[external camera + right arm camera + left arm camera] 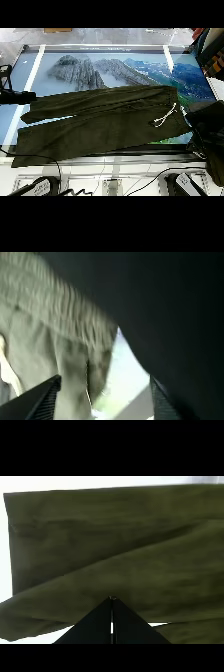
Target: Fold the clothes and pants, and hang the long-sleeved shirts on hangers.
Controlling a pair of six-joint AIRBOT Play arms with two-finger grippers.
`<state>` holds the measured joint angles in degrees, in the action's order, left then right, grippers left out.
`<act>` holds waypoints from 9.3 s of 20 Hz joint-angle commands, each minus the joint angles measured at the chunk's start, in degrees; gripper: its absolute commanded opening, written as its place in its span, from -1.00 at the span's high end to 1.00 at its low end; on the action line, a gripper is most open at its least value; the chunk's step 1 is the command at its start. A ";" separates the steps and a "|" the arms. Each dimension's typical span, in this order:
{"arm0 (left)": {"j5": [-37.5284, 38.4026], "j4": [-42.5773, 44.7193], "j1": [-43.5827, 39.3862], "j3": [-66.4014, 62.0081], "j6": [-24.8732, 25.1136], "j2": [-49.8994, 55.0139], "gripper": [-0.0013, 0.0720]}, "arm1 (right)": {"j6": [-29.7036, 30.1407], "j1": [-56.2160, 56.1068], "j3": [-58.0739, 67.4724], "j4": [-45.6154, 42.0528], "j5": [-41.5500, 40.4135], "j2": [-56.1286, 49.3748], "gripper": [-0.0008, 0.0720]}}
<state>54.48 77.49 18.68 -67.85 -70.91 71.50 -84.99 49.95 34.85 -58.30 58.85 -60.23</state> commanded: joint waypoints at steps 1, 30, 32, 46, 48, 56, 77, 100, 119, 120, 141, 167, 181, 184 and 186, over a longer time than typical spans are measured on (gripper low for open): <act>0.20 -0.13 -0.04 0.04 -0.20 2.80 0.92 | 1.16 -2.95 -0.22 4.48 -5.64 -6.21 -0.49; 27.04 2.89 45.00 30.23 -4.55 -22.69 -0.62 | 8.63 -14.88 2.10 -1.62 -17.09 7.91 0.88; 26.77 3.26 47.56 30.97 -3.19 -22.29 -0.62 | 8.63 -14.88 2.10 -1.55 -17.09 7.91 0.88; 23.74 11.82 47.78 31.01 16.57 -6.86 -0.61 | 8.63 -14.88 2.10 -1.53 -15.93 7.91 0.88; 21.84 8.07 47.78 31.01 19.76 -6.12 -0.61 | 8.63 -14.88 2.12 -1.51 -15.76 7.93 0.88; 18.80 6.03 47.78 31.19 20.90 -5.95 -0.10 | 8.70 -14.88 2.12 -1.53 -13.68 8.09 0.88; 34.25 -45.35 47.78 21.90 34.58 -5.97 0.92 | 13.60 -14.95 10.86 -10.23 -6.51 26.10 0.88; -26.49 -69.46 7.23 14.60 22.10 2.16 0.93 | -4.48 -14.99 22.53 -9.62 -11.61 -1.86 0.88; -21.46 -79.47 3.23 3.91 23.41 17.27 -0.96 | -4.31 -26.45 22.53 9.55 -54.62 -19.34 -0.87; -18.12 -79.23 4.07 3.76 25.35 16.57 -0.95 | -4.26 -26.43 22.53 9.18 -53.66 -19.06 -0.93; 9.42 -29.79 19.87 11.54 5.27 15.26 -0.97 | -4.04 -26.69 22.53 1.22 -45.18 -15.34 -0.92; -16.24 -33.53 0.28 4.46 10.97 -9.27 0.92 | 7.43 -66.99 46.88 0.07 -29.70 -30.42 0.88; -3.89 -34.64 -0.24 4.48 10.93 -19.23 0.92 | -4.96 -100.72 71.80 0.00 -29.68 -54.47 0.88; -4.04 -34.73 -0.37 4.50 10.91 -18.27 0.92 | -4.87 -99.56 71.82 -1.03 -29.40 -54.36 0.88; -4.00 -35.54 -1.20 4.52 10.91 -16.85 0.92 | -4.09 -97.39 71.82 -2.08 -28.09 -53.31 0.88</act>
<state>50.19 42.72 18.09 -63.33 -60.03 53.47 -89.25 -48.66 106.19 -59.11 29.71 -113.80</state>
